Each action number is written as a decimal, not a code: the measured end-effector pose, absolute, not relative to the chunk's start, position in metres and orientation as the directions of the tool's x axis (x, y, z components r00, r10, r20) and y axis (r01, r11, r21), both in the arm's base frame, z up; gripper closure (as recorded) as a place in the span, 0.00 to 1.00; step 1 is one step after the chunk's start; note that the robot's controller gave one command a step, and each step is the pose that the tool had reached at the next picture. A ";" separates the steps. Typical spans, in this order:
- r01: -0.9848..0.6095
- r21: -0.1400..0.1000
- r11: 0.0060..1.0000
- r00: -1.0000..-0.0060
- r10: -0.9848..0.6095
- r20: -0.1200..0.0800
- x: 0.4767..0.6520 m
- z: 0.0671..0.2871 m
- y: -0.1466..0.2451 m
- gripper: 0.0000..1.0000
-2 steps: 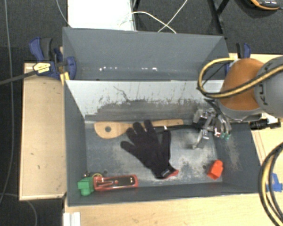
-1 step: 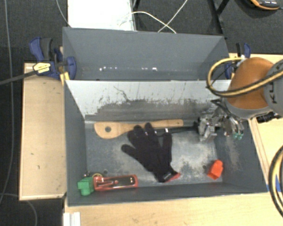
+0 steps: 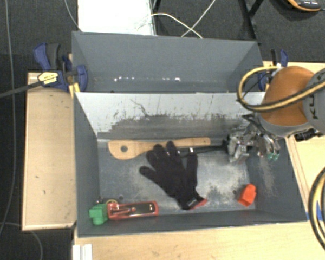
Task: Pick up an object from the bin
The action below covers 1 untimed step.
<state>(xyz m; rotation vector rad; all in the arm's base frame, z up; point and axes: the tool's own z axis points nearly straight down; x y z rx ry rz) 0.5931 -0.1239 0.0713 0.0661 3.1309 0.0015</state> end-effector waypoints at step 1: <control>0.042 0.003 0.999 -0.999 0.042 0.001 0.590 0.099 -0.123 1.00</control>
Offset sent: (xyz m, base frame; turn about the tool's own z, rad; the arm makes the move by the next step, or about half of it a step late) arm -0.0033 0.0009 0.0805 -0.0004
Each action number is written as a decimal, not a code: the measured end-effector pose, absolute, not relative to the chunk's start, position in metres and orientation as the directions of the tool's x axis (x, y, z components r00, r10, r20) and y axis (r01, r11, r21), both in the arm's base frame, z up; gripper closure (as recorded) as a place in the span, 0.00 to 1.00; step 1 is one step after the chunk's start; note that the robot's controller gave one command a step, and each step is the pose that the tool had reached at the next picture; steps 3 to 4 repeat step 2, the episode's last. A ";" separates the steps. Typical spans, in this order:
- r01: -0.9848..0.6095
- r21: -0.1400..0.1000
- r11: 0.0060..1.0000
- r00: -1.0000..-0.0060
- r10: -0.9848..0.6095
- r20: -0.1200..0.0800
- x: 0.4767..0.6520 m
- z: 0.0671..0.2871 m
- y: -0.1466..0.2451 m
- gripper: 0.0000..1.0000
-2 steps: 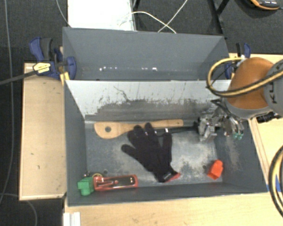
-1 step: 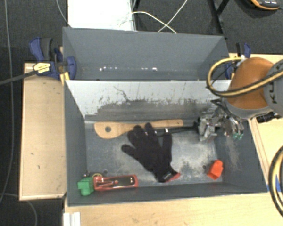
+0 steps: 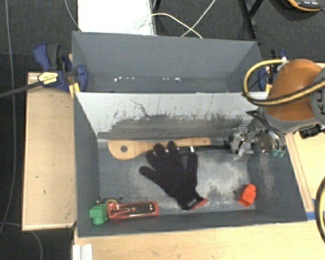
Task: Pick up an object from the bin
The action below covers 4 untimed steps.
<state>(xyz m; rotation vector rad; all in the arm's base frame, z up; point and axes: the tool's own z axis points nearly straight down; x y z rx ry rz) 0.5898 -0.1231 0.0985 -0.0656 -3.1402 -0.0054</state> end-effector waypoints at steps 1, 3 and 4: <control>0.041 0.002 0.999 -0.999 0.041 -0.007 0.592 0.132 -0.123 1.00; 0.040 0.002 0.999 -0.999 0.040 -0.007 0.591 0.165 -0.123 1.00; 0.040 0.002 0.999 -0.999 0.040 -0.007 0.591 0.165 -0.123 1.00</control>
Offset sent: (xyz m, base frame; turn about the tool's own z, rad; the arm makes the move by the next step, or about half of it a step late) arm 0.0020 -0.0004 0.0297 -0.0006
